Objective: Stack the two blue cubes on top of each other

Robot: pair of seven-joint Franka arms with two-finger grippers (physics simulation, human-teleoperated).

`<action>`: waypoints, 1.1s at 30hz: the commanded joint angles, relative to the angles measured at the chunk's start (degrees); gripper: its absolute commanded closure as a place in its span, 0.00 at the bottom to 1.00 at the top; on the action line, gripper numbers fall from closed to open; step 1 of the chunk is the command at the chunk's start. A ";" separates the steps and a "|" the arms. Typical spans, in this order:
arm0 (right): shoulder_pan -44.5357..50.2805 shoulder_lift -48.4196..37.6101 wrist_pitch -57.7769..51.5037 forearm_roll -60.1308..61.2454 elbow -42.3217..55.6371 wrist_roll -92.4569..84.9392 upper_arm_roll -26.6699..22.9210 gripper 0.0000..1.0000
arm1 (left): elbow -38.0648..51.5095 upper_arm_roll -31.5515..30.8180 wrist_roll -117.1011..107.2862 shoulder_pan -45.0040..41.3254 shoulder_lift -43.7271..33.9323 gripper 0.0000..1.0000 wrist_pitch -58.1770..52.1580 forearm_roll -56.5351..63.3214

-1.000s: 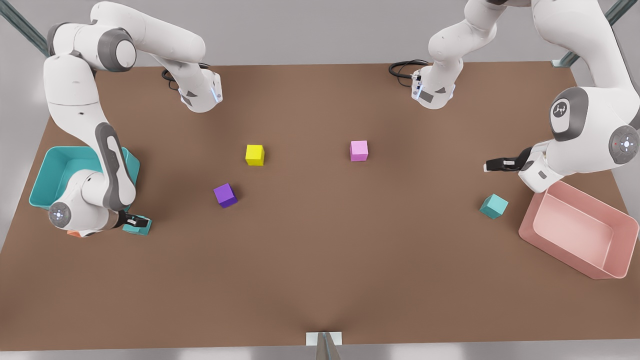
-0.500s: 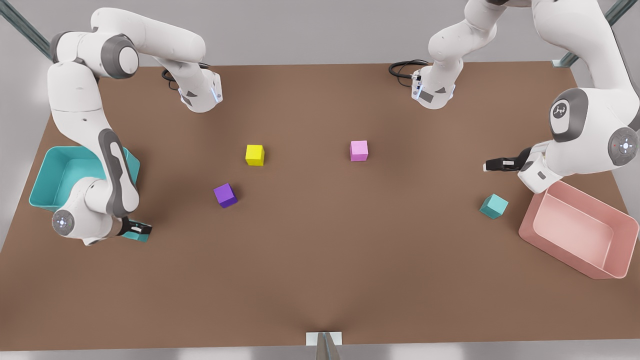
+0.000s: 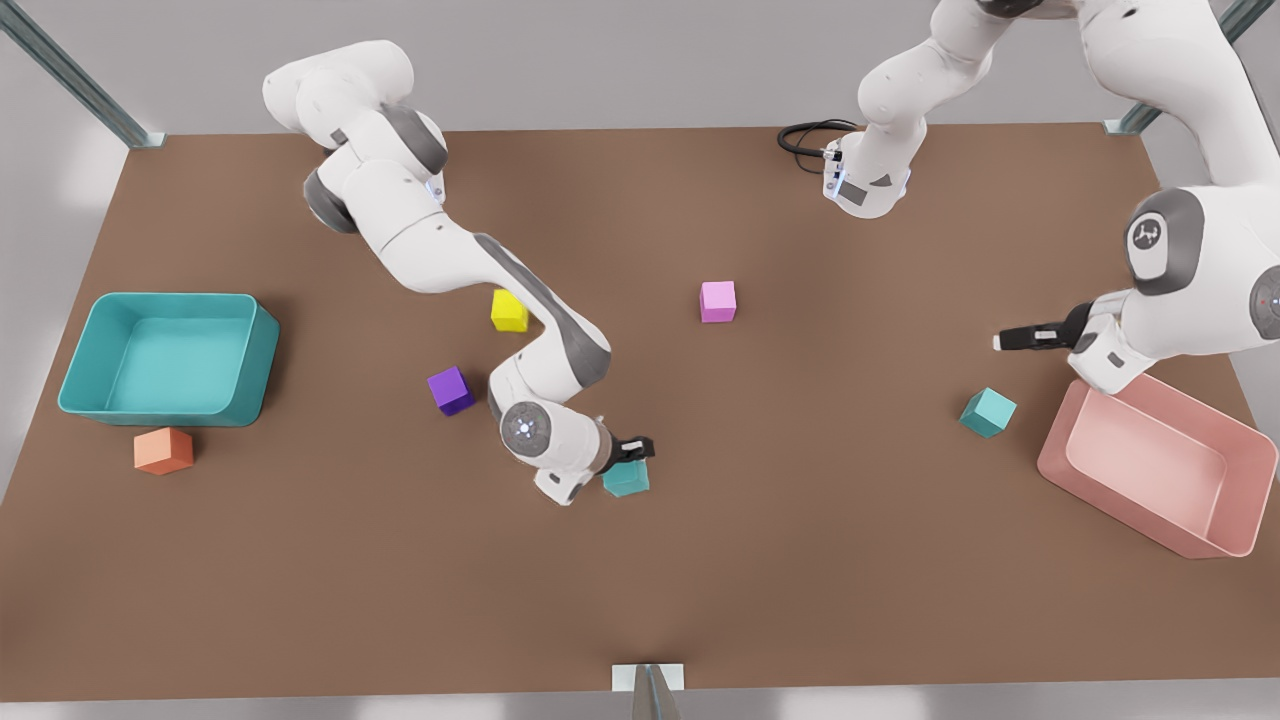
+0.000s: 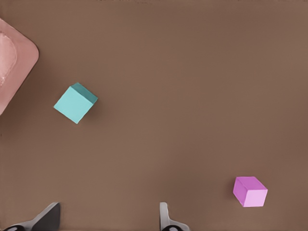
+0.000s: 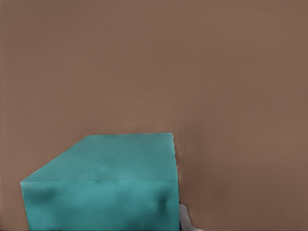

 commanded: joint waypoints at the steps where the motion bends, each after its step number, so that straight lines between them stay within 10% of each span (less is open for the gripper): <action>1: 3.50 2.07 5.17 -0.62 1.97 37.67 -1.55 0.43 | -1.01 5.32 -0.21 -2.98 0.73 0.00 6.26 3.04; 2: 5.52 2.60 6.75 -0.62 1.97 38.72 -3.13 0.43 | -4.26 17.29 1.02 -11.61 0.55 0.00 10.48 1.63; 5: 7.11 4.53 9.56 -0.62 2.32 39.34 -3.13 0.41 | -13.40 26.08 8.41 -15.13 1.43 0.00 22.35 1.19; 7: 7.55 5.59 10.97 -0.62 3.11 39.42 -3.40 0.00 | -16.04 26.96 9.02 -15.31 1.26 0.00 25.34 1.19; 16: 0.26 -5.04 -6.51 0.52 2.41 34.86 -2.78 0.00 | -26.68 24.59 64.13 -13.11 3.98 0.00 39.05 1.01; 23: -27.07 -13.30 -42.90 -12.31 2.49 4.90 -3.57 0.00 | -28.26 22.75 69.23 -12.41 7.06 0.00 47.49 1.19; 28: -29.54 -36.24 -54.68 -19.17 1.97 -34.67 -2.96 0.00 | -28.26 22.75 69.23 -11.53 8.90 0.00 49.77 1.19; 31: -29.37 -55.40 -40.83 -9.68 -22.53 -32.21 -6.56 0.00 | -28.26 22.75 69.14 -11.44 9.43 0.00 49.95 1.19; 33: -28.75 -52.51 -39.22 -9.68 -23.26 -32.12 -6.82 0.00 | -28.26 22.75 69.14 -11.44 9.96 0.00 51.09 1.10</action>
